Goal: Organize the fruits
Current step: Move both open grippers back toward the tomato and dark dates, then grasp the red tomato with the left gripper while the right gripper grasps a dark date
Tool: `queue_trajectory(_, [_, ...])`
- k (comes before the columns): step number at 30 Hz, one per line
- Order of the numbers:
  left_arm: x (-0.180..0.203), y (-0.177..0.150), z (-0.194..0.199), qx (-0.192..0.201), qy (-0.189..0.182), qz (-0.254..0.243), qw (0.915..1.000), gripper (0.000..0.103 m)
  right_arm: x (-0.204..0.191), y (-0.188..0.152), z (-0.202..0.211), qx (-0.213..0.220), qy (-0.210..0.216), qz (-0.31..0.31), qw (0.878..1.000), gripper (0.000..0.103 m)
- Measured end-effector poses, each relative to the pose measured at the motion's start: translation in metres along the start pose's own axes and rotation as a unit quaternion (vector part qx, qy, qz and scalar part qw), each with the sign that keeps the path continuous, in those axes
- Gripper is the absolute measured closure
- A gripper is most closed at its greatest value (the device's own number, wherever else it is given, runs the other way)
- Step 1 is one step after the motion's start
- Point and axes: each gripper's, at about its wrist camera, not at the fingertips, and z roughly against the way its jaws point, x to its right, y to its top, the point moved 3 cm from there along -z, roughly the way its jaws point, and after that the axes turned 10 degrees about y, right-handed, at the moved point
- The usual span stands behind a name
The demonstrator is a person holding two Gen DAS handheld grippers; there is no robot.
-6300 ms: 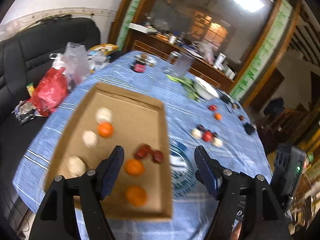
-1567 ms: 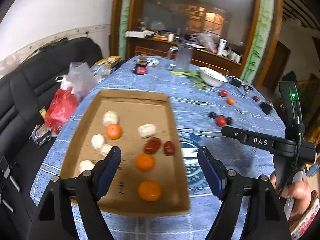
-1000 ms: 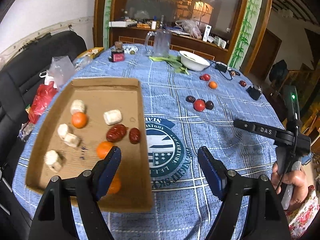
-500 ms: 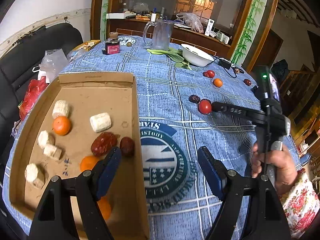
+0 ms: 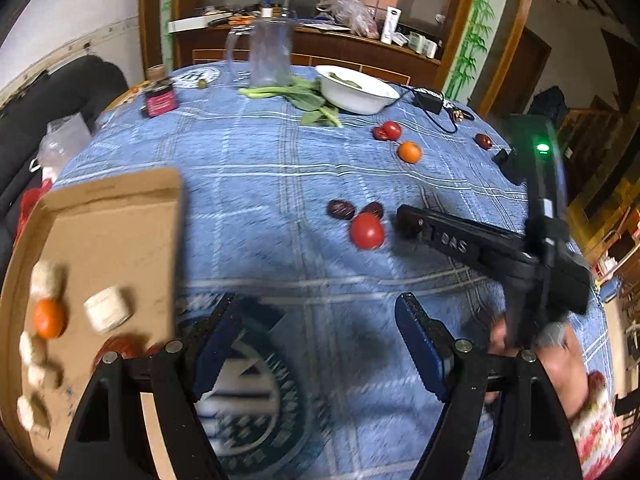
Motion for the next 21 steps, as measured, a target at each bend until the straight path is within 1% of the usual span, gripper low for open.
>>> queue_trajectory(4, [0.023,0.016,-0.026,-0.011,-0.004,-0.008,0.9999,0.025,0.014,0.002,0.01,0.005,0.009,-0.023,1.0,0.075])
queue_trajectory(5, [0.029,0.021,-0.035,-0.011,-0.009,-0.01,0.9999,0.026,0.018,0.003,0.012,0.008,0.008,-0.028,1.0,0.075])
queue_trajectory(6, [0.033,0.026,-0.042,-0.008,-0.005,-0.013,0.9999,0.027,0.023,0.005,0.015,0.011,0.002,-0.031,0.999,0.075])
queue_trajectory(8, [0.038,0.032,-0.056,-0.009,0.006,-0.015,0.9998,0.04,0.029,0.008,0.019,0.016,-0.008,-0.033,0.999,0.077])
queue_trajectory(9, [0.04,0.034,-0.062,-0.013,0.003,-0.013,0.9998,0.042,0.031,0.01,0.021,0.018,-0.01,-0.035,0.999,0.077])
queue_trajectory(10, [0.043,0.036,-0.07,-0.018,-0.003,-0.01,0.9998,0.043,0.034,0.011,0.022,0.019,-0.009,-0.039,0.999,0.077])
queue_trajectory(13, [0.047,0.037,-0.086,-0.026,0.004,-0.01,0.9996,0.043,0.037,0.013,0.022,0.018,-0.005,-0.043,0.999,0.077])
queue_trajectory(15, [0.049,0.036,-0.087,-0.017,0.005,-0.01,0.9998,0.043,0.037,0.014,0.021,0.016,-0.002,-0.043,0.999,0.077])
queue_trajectory(16, [0.05,0.036,-0.087,-0.015,0.006,-0.011,0.9998,0.046,0.037,0.014,0.02,0.013,0.0,-0.043,0.999,0.077])
queue_trajectory(17, [0.049,0.036,-0.087,-0.008,0.01,-0.01,0.9999,0.055,0.037,0.014,0.019,0.011,0.004,-0.042,0.999,0.077])
queue_trajectory(18, [0.048,0.035,-0.086,-0.003,0.015,-0.011,0.9998,0.057,0.037,0.014,0.018,0.011,0.011,-0.045,0.999,0.077])
queue_trajectory(19, [0.047,0.034,-0.086,0.002,0.008,-0.01,0.9999,0.061,0.038,0.014,0.018,0.013,0.022,-0.053,0.998,0.077])
queue_trajectory(21, [0.043,0.035,-0.085,0.002,-0.017,0.002,0.9999,0.074,0.038,0.014,0.019,0.02,0.044,-0.062,0.997,0.077])
